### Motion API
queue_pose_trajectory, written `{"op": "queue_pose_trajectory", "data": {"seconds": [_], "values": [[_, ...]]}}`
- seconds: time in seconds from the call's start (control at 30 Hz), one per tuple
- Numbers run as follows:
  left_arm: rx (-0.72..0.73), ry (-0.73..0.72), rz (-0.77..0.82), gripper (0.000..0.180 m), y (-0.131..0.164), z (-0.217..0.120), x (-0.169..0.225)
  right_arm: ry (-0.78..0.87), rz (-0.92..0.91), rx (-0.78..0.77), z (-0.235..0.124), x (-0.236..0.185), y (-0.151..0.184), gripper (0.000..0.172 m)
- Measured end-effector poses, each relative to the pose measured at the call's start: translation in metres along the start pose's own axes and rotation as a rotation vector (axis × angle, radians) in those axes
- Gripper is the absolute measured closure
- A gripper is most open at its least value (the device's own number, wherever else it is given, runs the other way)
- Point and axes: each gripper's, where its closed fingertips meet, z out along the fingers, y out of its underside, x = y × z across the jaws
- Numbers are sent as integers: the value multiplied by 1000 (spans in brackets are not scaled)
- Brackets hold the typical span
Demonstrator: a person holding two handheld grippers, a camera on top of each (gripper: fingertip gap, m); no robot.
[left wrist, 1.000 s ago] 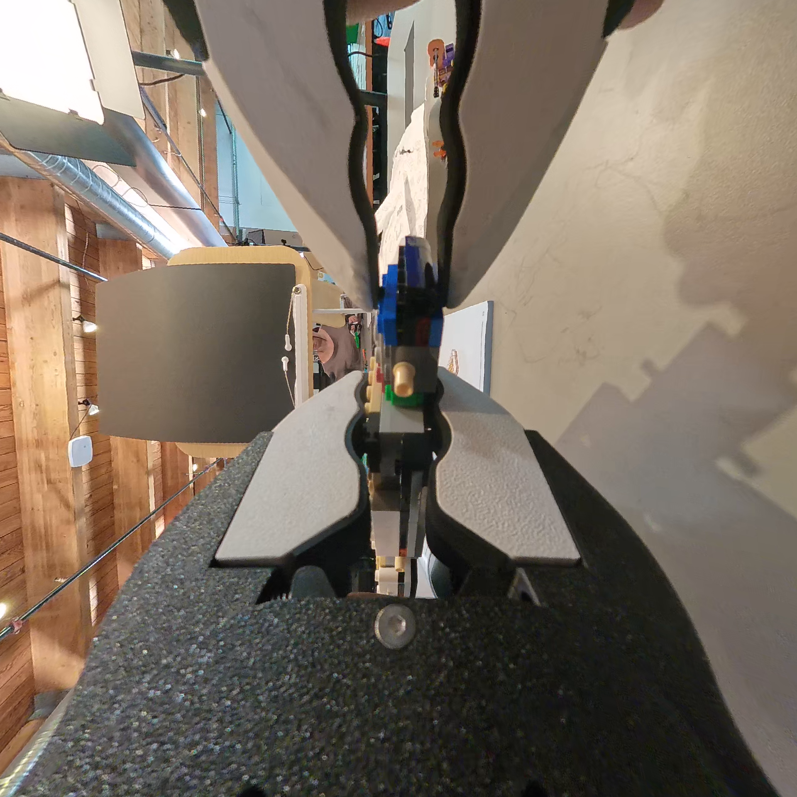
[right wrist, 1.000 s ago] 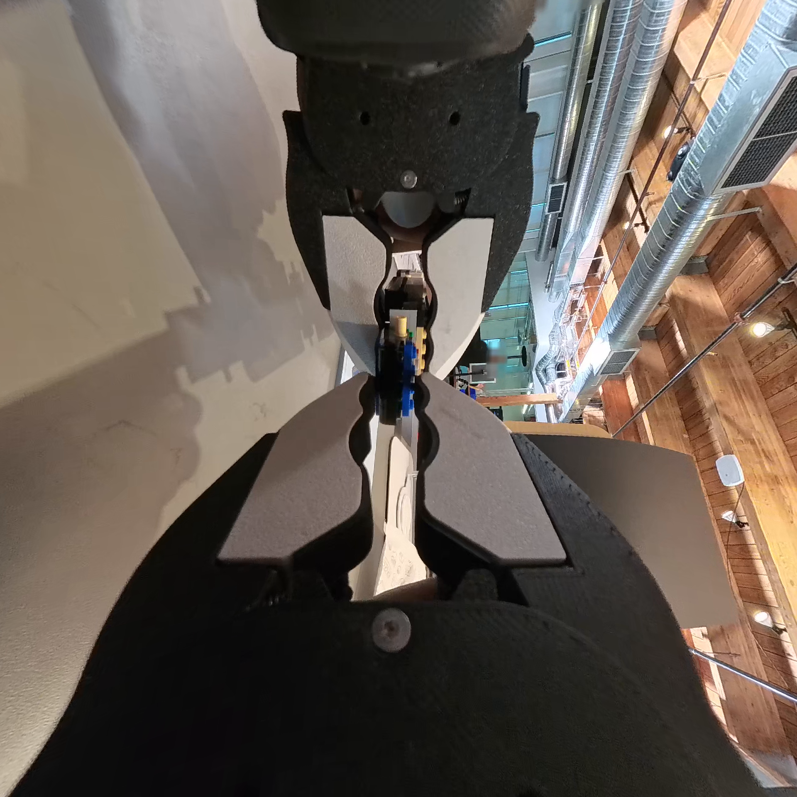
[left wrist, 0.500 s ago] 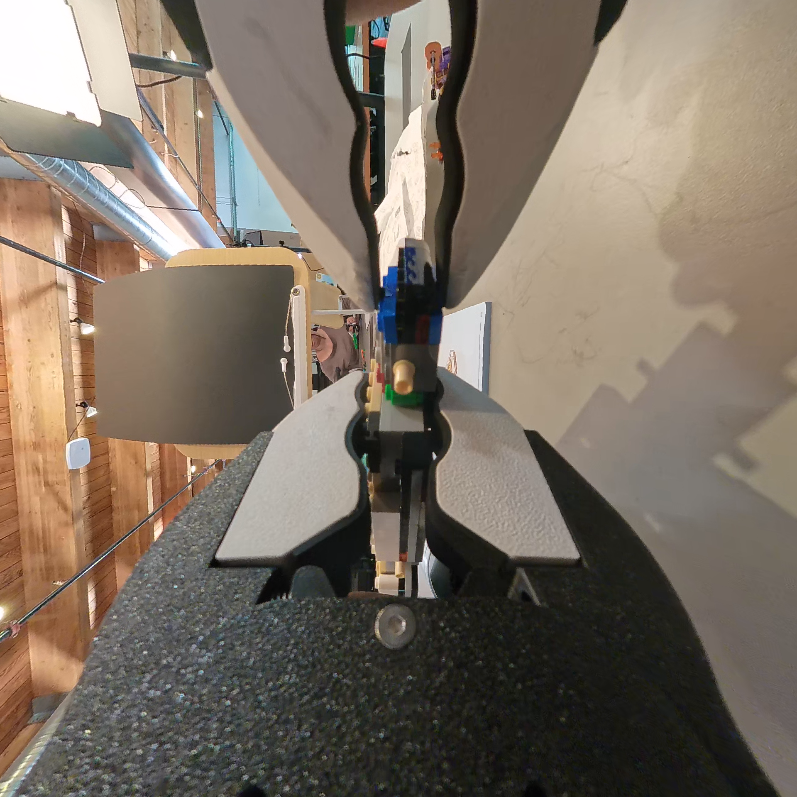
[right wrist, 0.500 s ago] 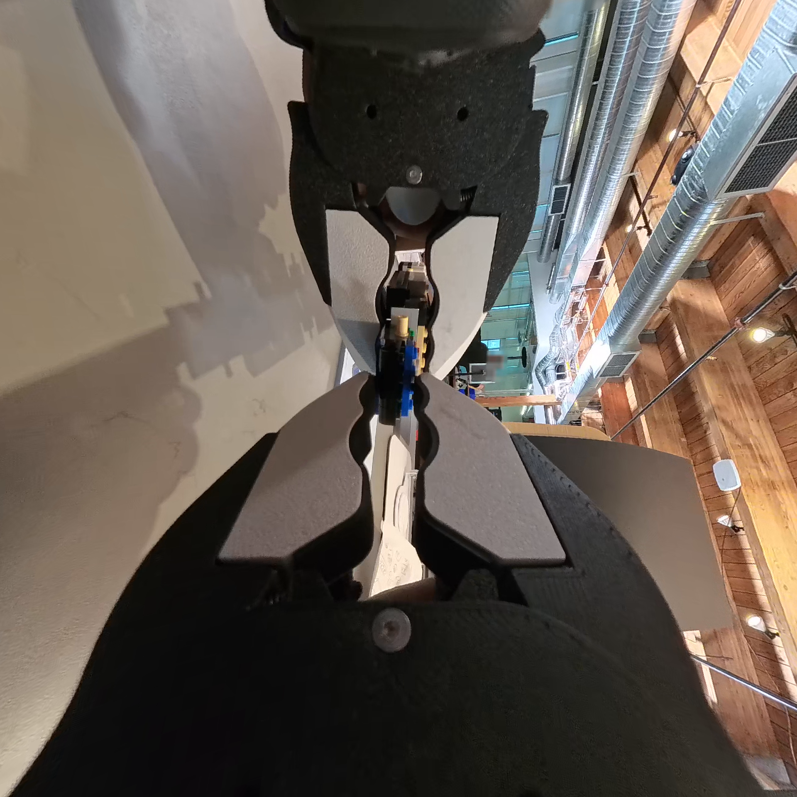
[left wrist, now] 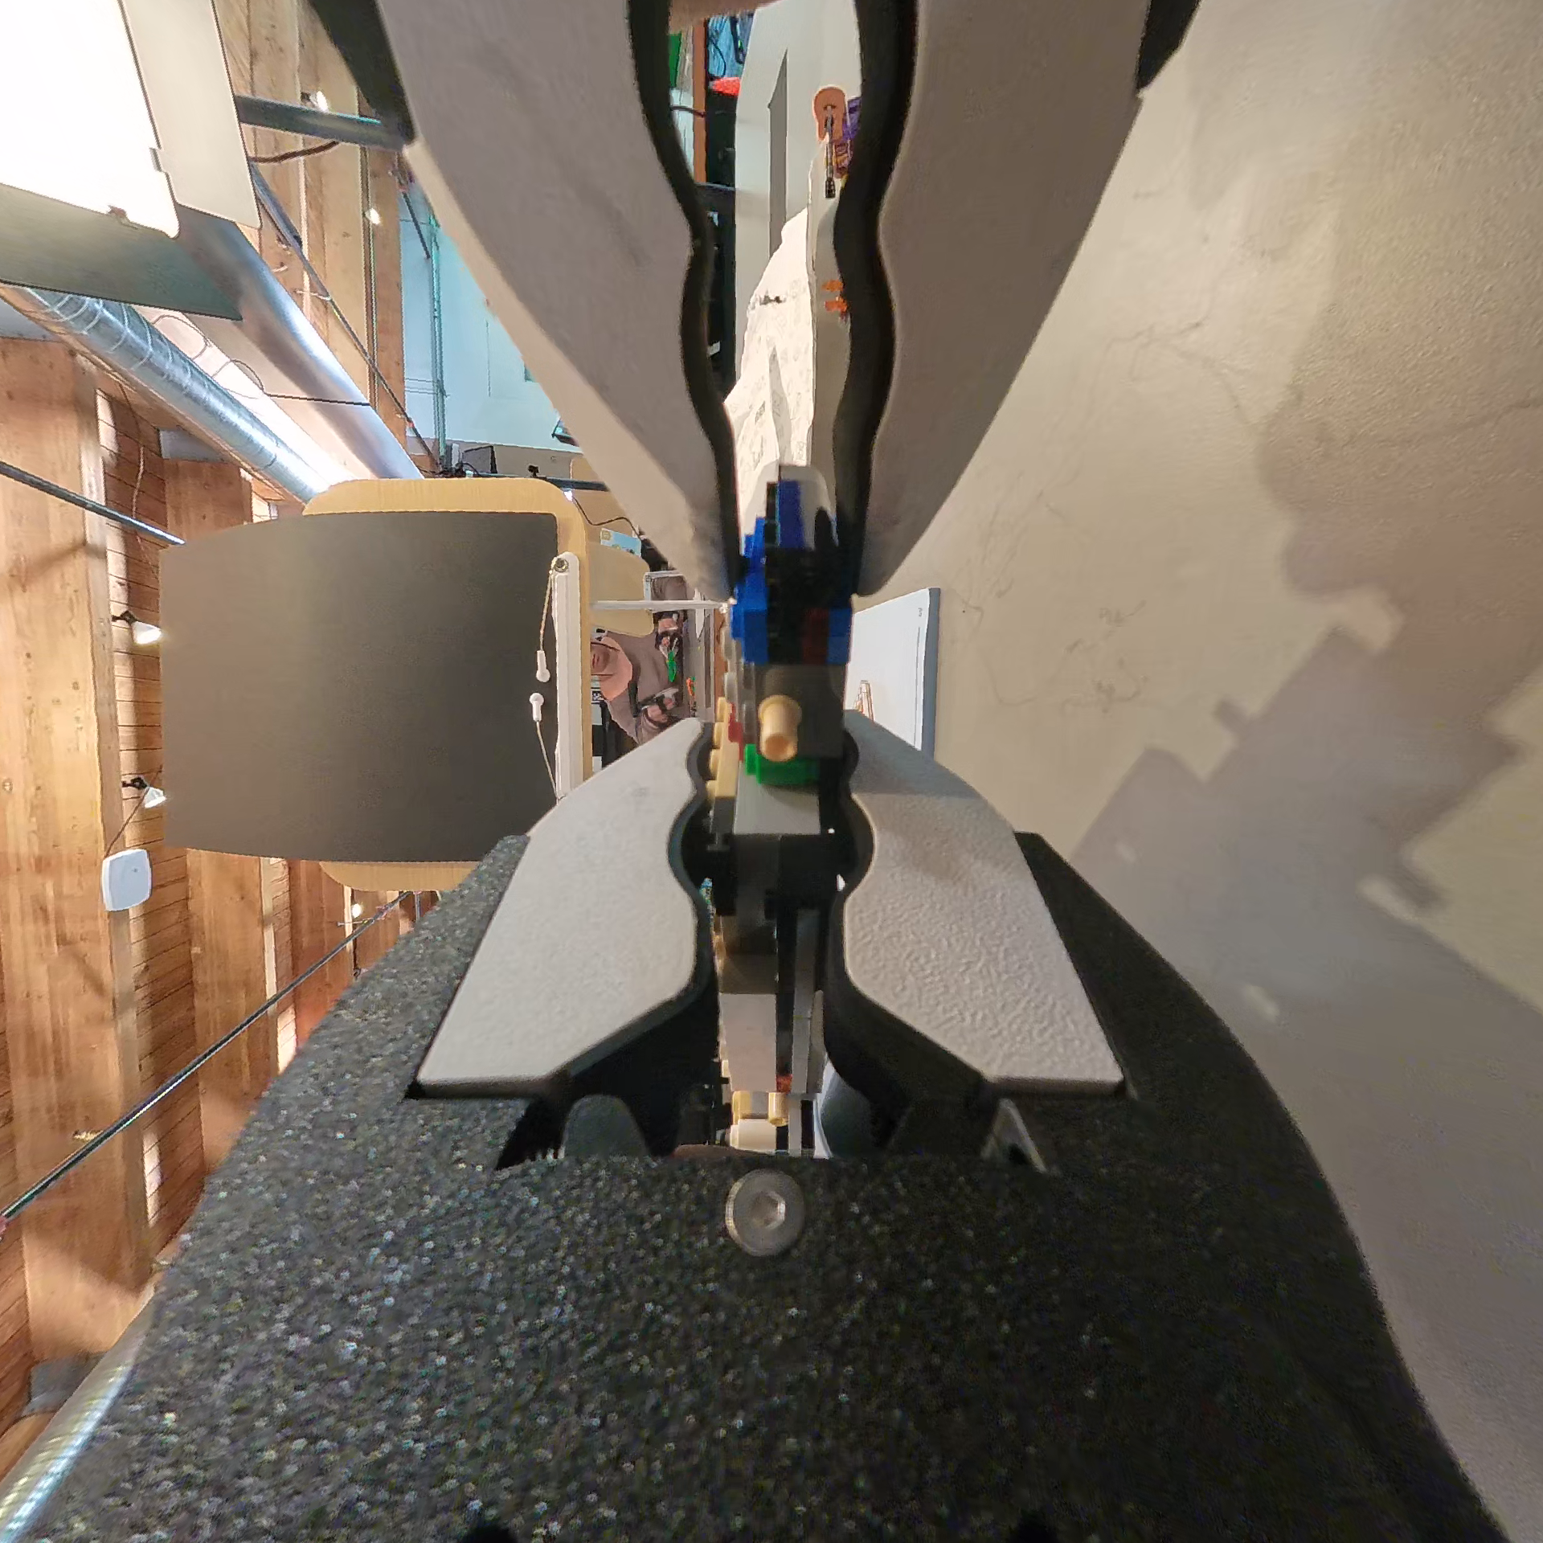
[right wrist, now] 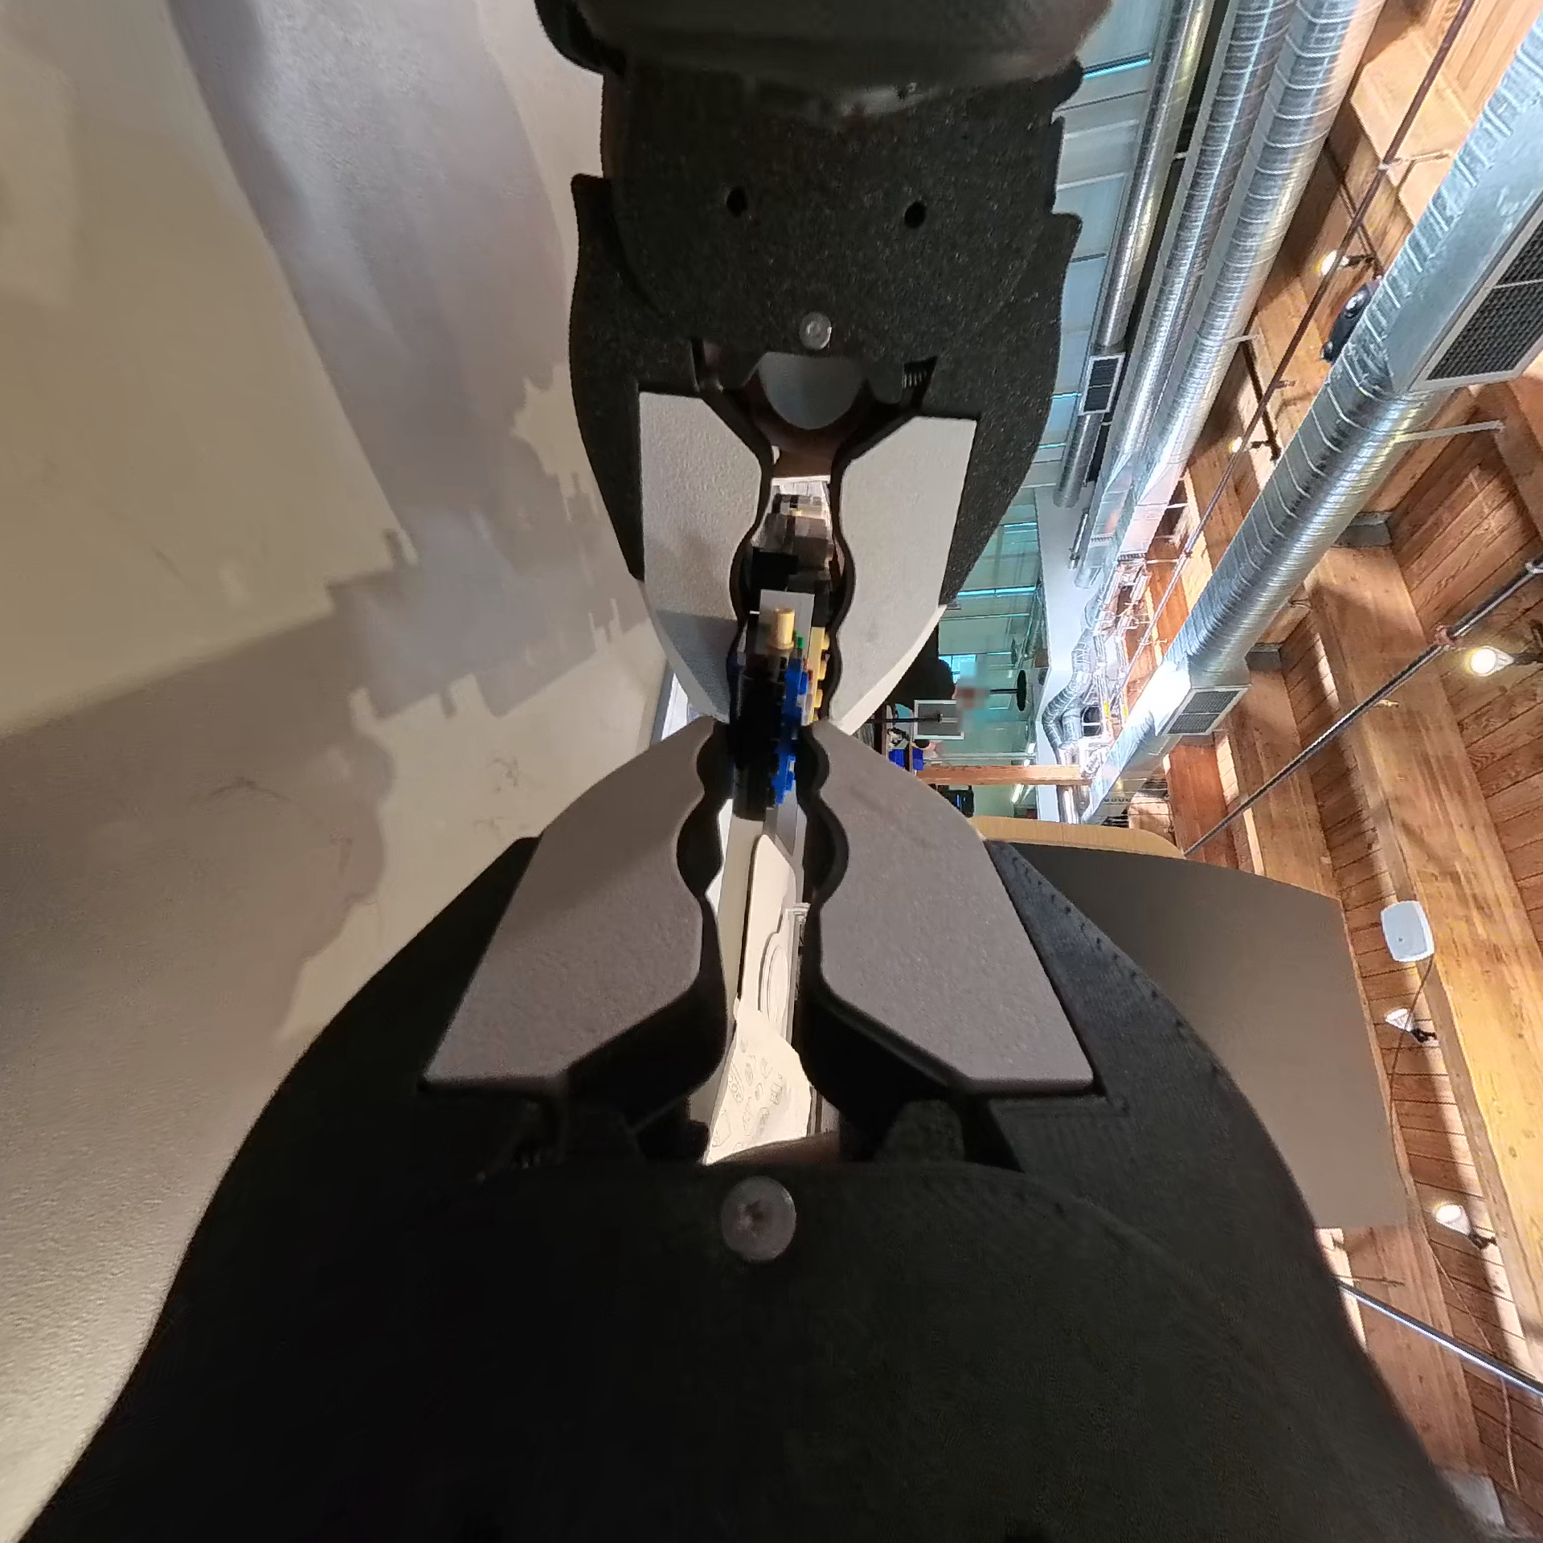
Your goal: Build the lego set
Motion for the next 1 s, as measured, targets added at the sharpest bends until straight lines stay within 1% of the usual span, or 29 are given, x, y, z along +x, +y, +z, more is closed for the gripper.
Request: {"op": "queue_pose_trajectory", "data": {"seconds": [0.6, 0.87, 1.0], "values": [[22, 17, -31, 156, -2, 0, 2, -9, -1, 22, -1, -1, 0, 157], [4, 13, -20, 155, 0, 2, 2, 51, -33, 20, 0, 0, 1, 156], [2, 20, -21, 155, 0, 2, 3, 56, 1, 36, -2, 4, -1, 147]]}}
